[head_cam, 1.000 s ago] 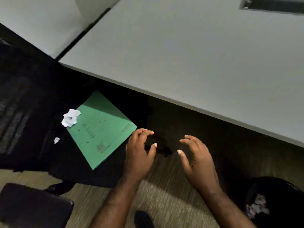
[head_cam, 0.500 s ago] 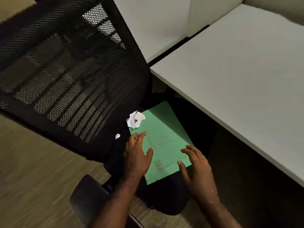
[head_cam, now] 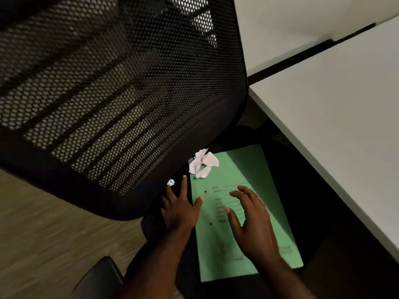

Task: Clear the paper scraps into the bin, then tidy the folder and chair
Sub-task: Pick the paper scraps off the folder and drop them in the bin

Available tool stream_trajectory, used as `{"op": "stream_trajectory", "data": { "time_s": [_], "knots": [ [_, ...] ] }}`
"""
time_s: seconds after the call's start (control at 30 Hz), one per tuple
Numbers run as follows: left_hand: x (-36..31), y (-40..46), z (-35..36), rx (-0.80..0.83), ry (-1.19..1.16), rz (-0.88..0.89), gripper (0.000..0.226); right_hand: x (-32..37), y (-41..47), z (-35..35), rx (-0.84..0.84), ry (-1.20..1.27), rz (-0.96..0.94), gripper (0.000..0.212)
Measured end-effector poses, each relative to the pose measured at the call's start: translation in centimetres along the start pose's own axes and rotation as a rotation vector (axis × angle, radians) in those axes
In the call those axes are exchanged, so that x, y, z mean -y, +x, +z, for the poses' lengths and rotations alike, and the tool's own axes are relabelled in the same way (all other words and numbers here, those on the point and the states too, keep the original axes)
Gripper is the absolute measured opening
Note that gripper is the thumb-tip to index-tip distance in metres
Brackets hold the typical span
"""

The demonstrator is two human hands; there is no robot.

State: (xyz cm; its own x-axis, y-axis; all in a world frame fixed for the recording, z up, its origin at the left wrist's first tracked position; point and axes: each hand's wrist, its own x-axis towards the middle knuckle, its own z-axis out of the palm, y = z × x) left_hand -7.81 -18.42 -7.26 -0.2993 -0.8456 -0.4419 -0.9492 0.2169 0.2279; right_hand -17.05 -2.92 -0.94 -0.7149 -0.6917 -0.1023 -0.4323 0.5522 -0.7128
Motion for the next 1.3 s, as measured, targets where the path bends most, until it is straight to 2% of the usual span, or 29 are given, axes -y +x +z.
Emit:
{"op": "stream_trajectory", "data": {
  "time_s": [0.17,0.3,0.37,0.57,0.7,0.83,0.97,1.07,1.13,1.2,1.3],
  "knots": [
    [-1.6,2.9,2.3,-0.171,0.078,-0.025,0.082,-3.0,1.9,1.5,0.102,-0.019,-0.003,0.040],
    [-3.0,5.1,3.0,-0.221,0.022,-0.158,0.071,-4.3,3.5,2.7,0.142,-0.011,-0.006,0.038],
    [-3.1,5.2,3.1,-0.285,-0.014,-0.164,0.062,-4.7,4.3,2.9,0.145,-0.001,-0.022,0.037],
    [-0.5,5.2,3.5,-0.492,-0.263,0.053,0.035,-5.4,6.6,3.7,0.105,0.057,-0.029,0.031],
    [0.6,5.0,3.4,-0.588,-0.380,0.083,0.026,-5.7,7.5,4.4,0.051,0.078,-0.038,0.027],
    [1.1,4.7,2.7,-0.608,-0.430,0.132,0.017,-5.4,8.4,5.3,-0.013,0.097,-0.047,0.023],
    [-0.5,5.0,1.4,-0.554,-0.521,0.253,0.026,-4.1,10.0,6.1,-0.014,0.080,-0.078,0.028],
    [-2.2,5.7,0.5,-0.342,-0.558,0.274,0.031,-2.9,12.7,6.5,0.076,-0.046,-0.134,0.046],
    [-2.9,6.0,-0.1,-0.159,-0.542,0.283,0.058,-2.0,15.1,6.7,0.172,-0.158,-0.182,0.061],
    [-3.1,6.1,-0.6,-0.048,-0.527,0.318,0.084,-1.2,17.3,7.1,0.276,-0.277,-0.224,0.069],
    [-3.4,5.9,-0.9,0.103,-0.364,0.327,0.105,-0.7,19.5,7.9,0.442,-0.448,-0.237,0.072]
  ]
}}
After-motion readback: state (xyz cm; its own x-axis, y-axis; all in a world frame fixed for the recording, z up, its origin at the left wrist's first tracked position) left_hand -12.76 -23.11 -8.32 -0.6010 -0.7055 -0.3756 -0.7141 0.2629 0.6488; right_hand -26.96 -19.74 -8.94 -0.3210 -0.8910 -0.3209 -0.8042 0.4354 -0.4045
